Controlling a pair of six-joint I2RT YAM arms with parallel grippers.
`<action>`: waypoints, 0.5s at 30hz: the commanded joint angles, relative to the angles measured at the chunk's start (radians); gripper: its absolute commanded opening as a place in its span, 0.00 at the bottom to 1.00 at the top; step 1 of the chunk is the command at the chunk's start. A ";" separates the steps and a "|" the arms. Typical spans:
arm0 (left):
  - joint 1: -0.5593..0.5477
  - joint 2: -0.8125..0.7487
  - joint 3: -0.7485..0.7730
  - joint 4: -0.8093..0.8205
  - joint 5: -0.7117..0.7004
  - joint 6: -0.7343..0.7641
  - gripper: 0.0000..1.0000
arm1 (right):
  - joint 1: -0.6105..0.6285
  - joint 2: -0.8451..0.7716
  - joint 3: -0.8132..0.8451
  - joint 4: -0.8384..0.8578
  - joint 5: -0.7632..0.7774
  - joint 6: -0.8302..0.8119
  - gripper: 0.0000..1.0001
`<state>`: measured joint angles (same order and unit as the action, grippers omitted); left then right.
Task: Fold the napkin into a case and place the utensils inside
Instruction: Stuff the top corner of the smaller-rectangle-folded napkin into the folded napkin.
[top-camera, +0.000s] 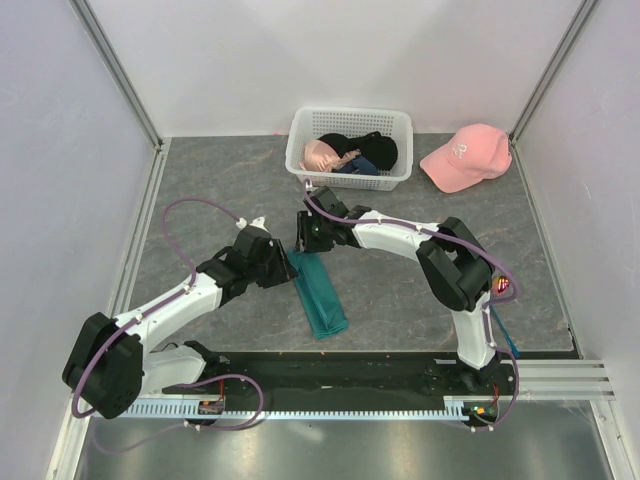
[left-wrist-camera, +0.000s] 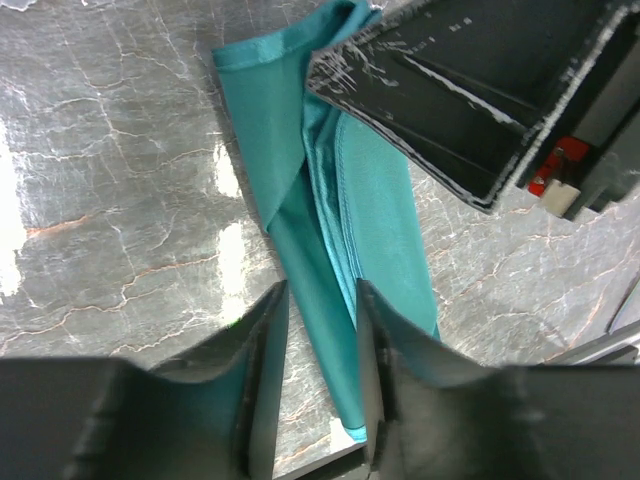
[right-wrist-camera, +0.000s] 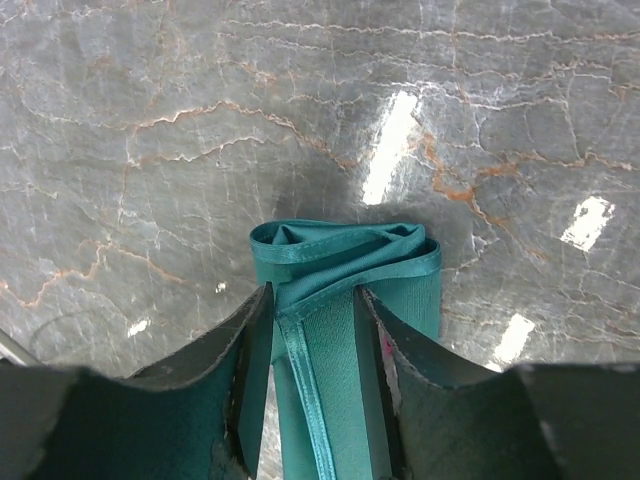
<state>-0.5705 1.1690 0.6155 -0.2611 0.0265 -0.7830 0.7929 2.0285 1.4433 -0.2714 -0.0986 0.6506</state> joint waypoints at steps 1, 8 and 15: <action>0.004 -0.006 0.033 -0.016 -0.046 0.037 0.55 | 0.011 0.022 0.049 -0.008 0.036 0.000 0.42; 0.006 0.003 0.062 -0.035 -0.071 0.051 0.56 | 0.006 -0.003 0.046 -0.015 0.039 -0.019 0.06; 0.027 0.095 0.145 -0.033 -0.073 0.096 0.37 | -0.029 -0.057 -0.012 -0.002 -0.110 -0.055 0.00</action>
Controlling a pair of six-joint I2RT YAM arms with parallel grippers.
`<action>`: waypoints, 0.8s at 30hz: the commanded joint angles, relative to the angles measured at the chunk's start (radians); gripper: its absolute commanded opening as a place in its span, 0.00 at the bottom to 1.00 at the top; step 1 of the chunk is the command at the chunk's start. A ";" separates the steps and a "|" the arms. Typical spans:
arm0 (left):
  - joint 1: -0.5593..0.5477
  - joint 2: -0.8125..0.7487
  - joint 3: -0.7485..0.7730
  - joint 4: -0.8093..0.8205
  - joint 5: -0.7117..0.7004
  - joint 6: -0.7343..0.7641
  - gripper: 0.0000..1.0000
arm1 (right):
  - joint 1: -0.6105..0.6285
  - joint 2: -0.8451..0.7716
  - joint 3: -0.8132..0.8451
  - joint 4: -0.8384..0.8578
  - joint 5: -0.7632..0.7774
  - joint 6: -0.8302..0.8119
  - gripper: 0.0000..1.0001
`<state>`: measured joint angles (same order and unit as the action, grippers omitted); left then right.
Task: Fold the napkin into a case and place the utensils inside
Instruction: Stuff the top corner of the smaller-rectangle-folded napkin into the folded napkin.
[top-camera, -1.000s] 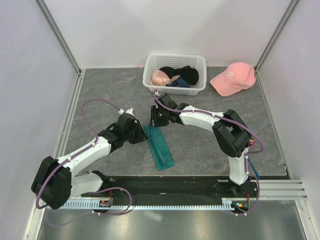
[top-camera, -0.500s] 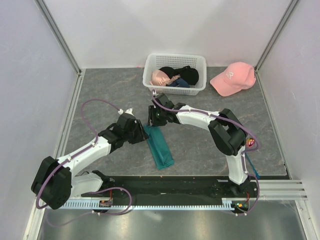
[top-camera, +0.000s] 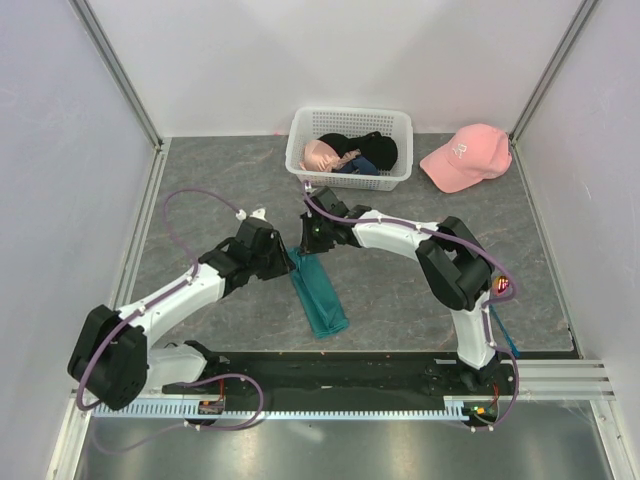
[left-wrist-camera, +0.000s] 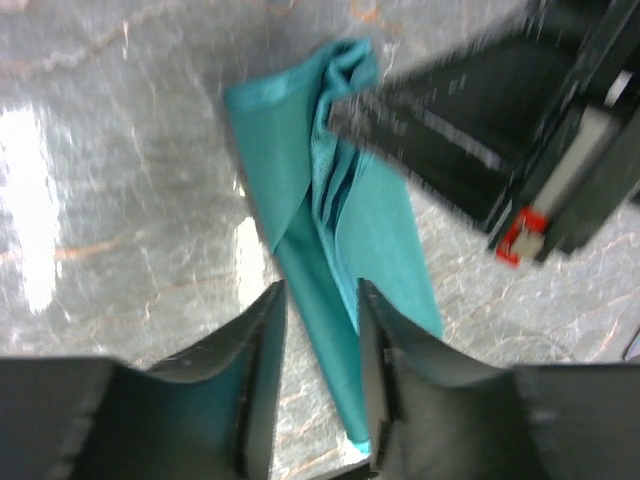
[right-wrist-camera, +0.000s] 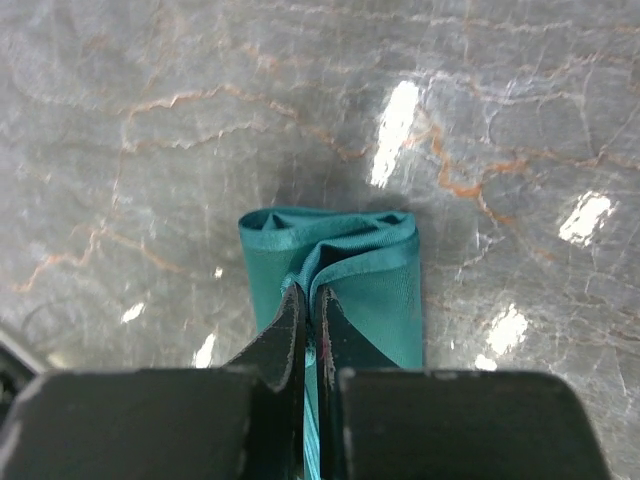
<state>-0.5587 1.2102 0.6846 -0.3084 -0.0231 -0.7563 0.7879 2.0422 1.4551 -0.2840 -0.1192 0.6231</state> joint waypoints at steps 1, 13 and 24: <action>0.026 0.074 0.104 0.015 -0.018 0.077 0.30 | -0.032 -0.079 -0.030 0.011 -0.099 -0.033 0.00; 0.029 0.301 0.216 0.054 -0.041 0.184 0.08 | -0.079 -0.139 -0.072 0.014 -0.192 -0.040 0.00; -0.030 0.387 0.270 0.039 -0.123 0.230 0.25 | -0.087 -0.123 -0.079 0.028 -0.212 -0.033 0.00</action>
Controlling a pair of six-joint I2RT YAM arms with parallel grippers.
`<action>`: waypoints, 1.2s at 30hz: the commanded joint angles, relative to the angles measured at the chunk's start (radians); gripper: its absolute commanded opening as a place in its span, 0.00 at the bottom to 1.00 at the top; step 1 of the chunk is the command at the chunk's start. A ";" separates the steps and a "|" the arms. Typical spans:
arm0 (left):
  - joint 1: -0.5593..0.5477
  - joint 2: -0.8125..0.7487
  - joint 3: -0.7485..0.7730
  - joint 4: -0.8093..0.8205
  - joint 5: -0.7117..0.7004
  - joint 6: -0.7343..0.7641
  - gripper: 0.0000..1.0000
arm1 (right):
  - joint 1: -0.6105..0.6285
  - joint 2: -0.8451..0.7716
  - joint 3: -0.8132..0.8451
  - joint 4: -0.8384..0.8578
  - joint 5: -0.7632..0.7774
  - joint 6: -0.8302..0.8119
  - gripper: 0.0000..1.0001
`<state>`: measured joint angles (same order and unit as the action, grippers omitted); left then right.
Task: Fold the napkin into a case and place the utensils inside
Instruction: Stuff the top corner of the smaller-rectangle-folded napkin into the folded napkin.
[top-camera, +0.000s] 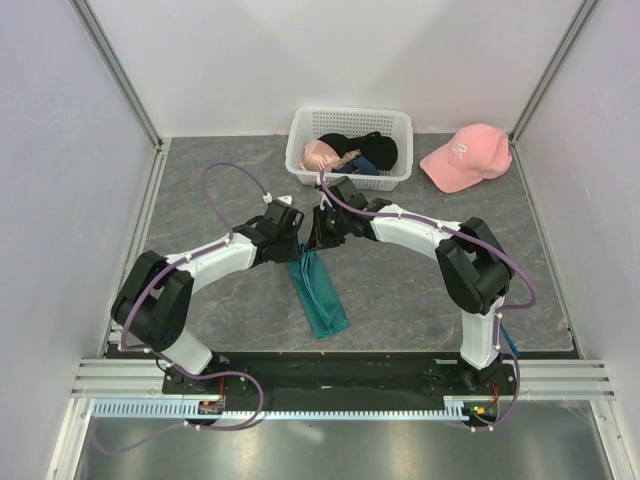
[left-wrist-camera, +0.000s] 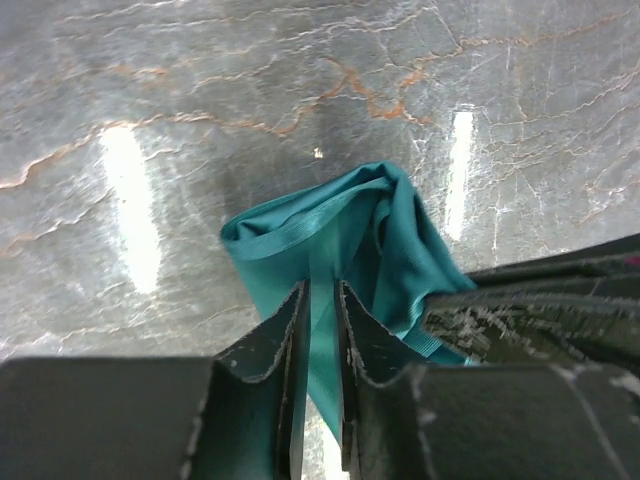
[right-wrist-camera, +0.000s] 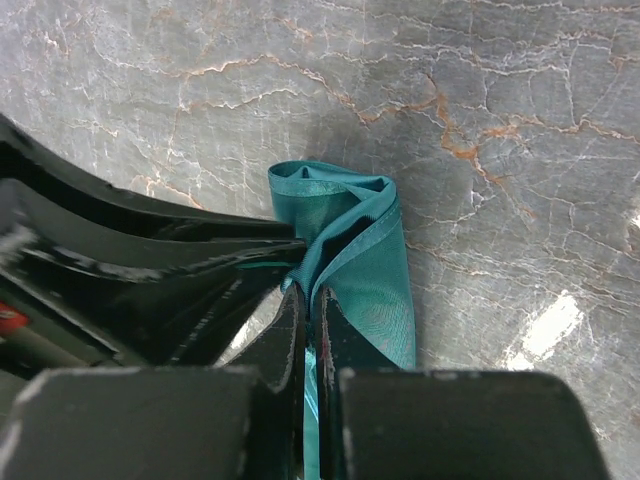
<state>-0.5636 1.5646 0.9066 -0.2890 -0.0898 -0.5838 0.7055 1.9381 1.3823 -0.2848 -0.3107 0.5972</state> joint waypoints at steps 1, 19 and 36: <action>-0.036 0.037 0.048 0.014 -0.079 0.058 0.27 | -0.008 -0.018 -0.008 0.030 -0.025 -0.005 0.00; -0.075 0.110 0.078 -0.012 -0.186 0.052 0.20 | -0.017 -0.011 -0.029 0.047 -0.031 0.004 0.00; -0.088 -0.031 0.018 -0.030 -0.155 0.078 0.26 | -0.037 -0.018 -0.045 0.049 -0.057 0.000 0.00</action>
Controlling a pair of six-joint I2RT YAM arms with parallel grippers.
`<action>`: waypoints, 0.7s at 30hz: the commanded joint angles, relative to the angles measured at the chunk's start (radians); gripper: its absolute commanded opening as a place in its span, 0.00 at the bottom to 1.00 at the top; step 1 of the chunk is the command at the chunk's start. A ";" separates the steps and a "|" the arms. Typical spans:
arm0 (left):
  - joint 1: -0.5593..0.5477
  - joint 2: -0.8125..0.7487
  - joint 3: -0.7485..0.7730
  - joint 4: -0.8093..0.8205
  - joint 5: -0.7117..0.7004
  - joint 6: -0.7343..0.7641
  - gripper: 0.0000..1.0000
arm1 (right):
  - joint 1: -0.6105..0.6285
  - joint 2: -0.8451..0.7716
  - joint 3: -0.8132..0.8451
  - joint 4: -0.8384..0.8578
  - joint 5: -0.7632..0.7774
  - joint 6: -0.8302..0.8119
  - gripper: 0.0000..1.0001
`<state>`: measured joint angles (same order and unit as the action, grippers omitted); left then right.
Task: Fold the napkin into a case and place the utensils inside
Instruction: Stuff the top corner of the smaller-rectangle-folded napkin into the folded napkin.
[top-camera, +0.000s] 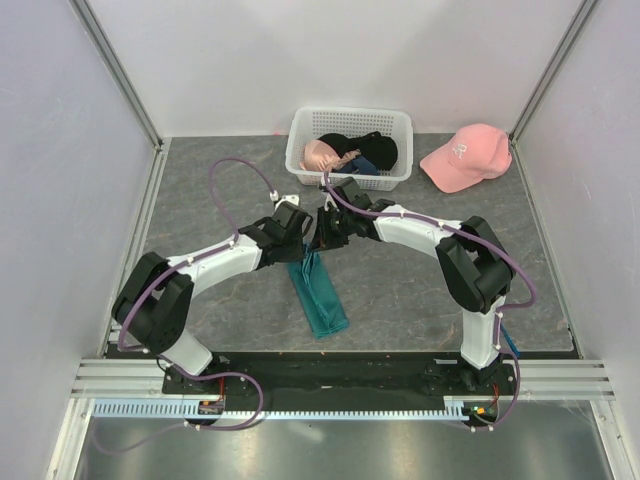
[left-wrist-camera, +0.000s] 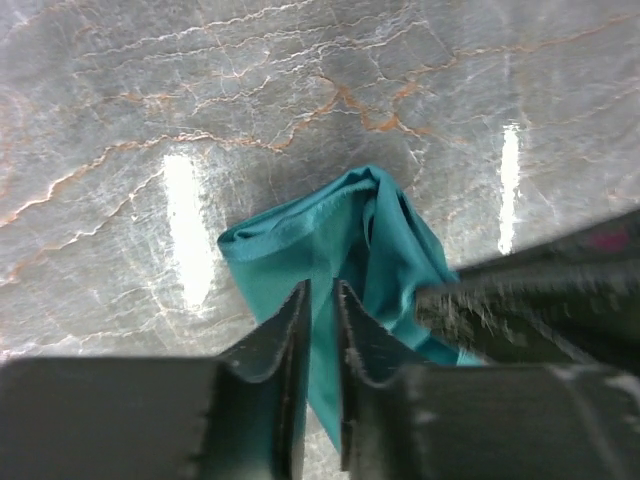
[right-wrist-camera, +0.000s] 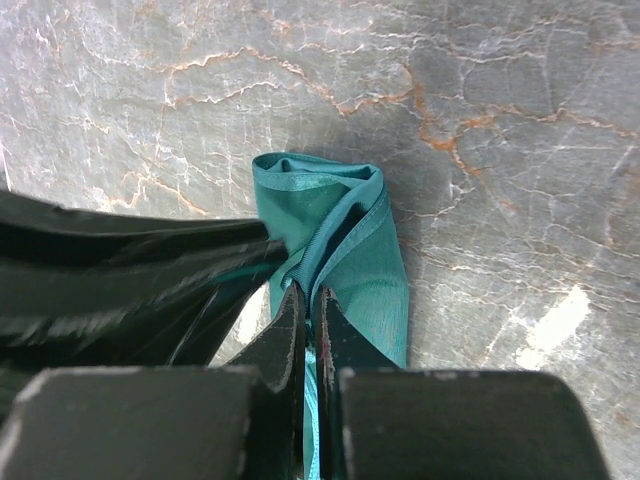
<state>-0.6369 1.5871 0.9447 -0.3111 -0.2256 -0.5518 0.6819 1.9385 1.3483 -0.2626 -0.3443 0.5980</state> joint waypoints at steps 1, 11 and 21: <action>-0.018 -0.053 -0.021 -0.011 -0.023 0.052 0.29 | -0.015 -0.018 -0.012 0.025 -0.028 -0.001 0.00; -0.105 0.019 0.023 -0.071 -0.161 0.087 0.40 | -0.018 -0.010 -0.006 0.031 -0.045 0.005 0.00; -0.138 0.060 0.045 -0.088 -0.251 0.079 0.40 | -0.018 -0.009 -0.009 0.034 -0.050 0.008 0.00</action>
<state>-0.7658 1.6218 0.9417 -0.3965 -0.3958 -0.5060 0.6655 1.9385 1.3479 -0.2573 -0.3721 0.6003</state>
